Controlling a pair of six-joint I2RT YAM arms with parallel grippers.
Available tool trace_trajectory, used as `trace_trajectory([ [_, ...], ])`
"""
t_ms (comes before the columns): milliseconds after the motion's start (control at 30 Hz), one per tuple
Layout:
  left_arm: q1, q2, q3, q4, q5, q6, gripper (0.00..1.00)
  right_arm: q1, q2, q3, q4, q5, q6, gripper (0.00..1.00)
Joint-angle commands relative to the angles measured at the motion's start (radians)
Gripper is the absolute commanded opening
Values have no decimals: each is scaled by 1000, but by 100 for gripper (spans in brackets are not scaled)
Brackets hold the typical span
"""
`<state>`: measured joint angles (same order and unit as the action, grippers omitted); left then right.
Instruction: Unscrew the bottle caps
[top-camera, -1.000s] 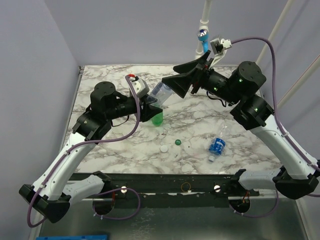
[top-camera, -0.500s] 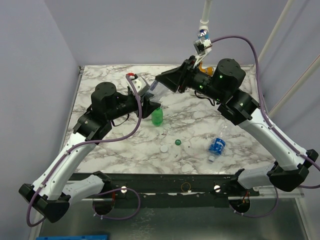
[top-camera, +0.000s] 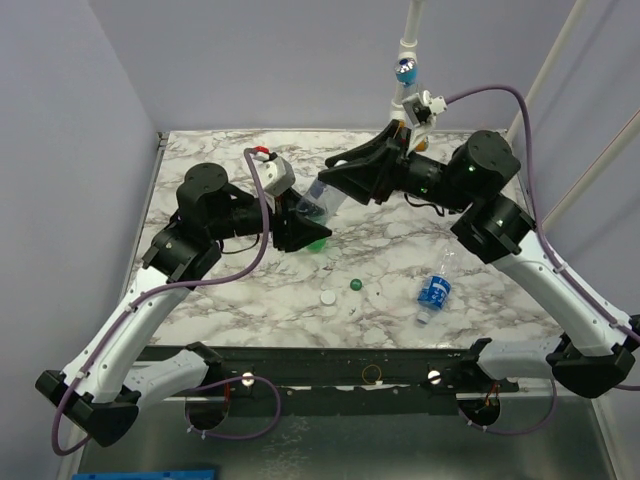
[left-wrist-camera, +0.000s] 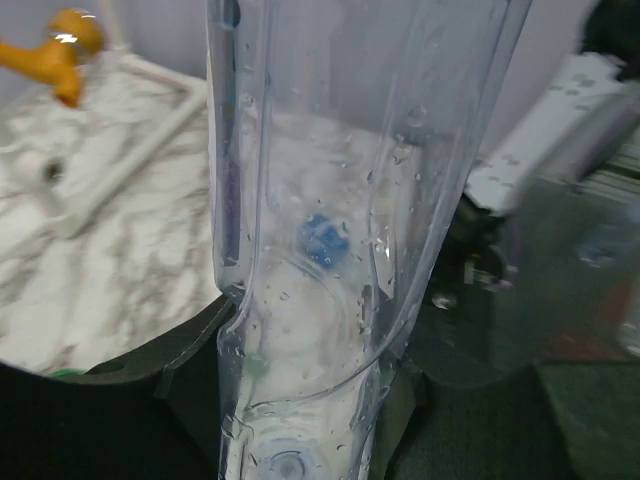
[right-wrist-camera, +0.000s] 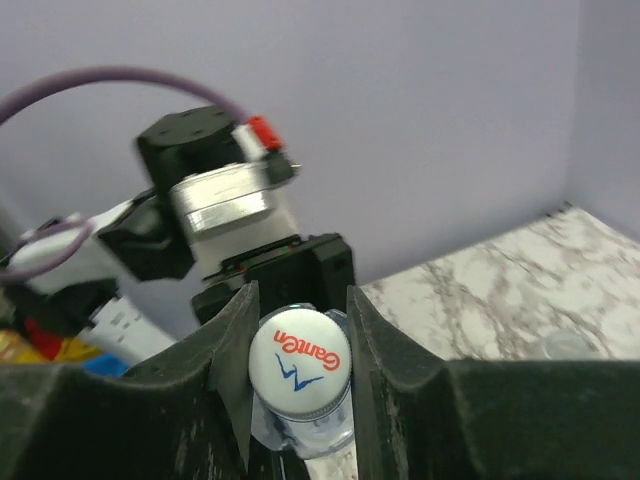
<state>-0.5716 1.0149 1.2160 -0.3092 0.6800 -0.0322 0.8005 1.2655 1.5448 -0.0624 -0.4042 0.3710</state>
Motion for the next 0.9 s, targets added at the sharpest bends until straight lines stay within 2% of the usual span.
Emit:
trace_trajectory([
  [0, 0, -3, 40, 18, 484, -269, 4, 14, -41, -21, 162, -502, -22, 1],
  [100, 1, -10, 39, 18, 520, -282, 0, 14, -39, -76, 299, -703, 50, 1],
  [167, 5, -9, 39, 18, 524, -278, 0, 15, -47, -117, 378, -766, 89, 1],
  [333, 4, -13, 27, 19, 531, -274, 0, 15, -64, -101, 305, -757, 34, 1],
  [367, 4, -14, 25, 19, 526, -269, 0, 15, -69, -93, 275, -724, 9, 6],
  [400, 5, -16, 22, 20, 517, -259, 0, 14, -77, -85, 230, -675, -17, 17],
  [433, 4, -19, 18, 19, 499, -248, 0, 14, -86, -79, 196, -581, -45, 37],
  [500, 6, -25, 9, 14, 409, -213, 0, 15, -110, -78, 138, -347, -73, 63],
  [533, 6, -28, 5, 9, 345, -191, 0, 13, -122, -72, 112, -219, -80, 79],
  [567, 6, -30, 1, 6, 268, -160, 0, 14, -126, -62, 88, -127, -80, 87],
  [667, 6, -23, -3, 3, 25, -111, 0, 15, -113, -14, 2, 66, -70, 100],
  [733, 7, -13, -3, 10, -106, -88, 0, 14, -78, 40, -68, 157, -54, 100],
  [867, 6, -3, -11, 35, -233, -61, 0, 14, 28, 170, -224, 295, 1, 100],
])
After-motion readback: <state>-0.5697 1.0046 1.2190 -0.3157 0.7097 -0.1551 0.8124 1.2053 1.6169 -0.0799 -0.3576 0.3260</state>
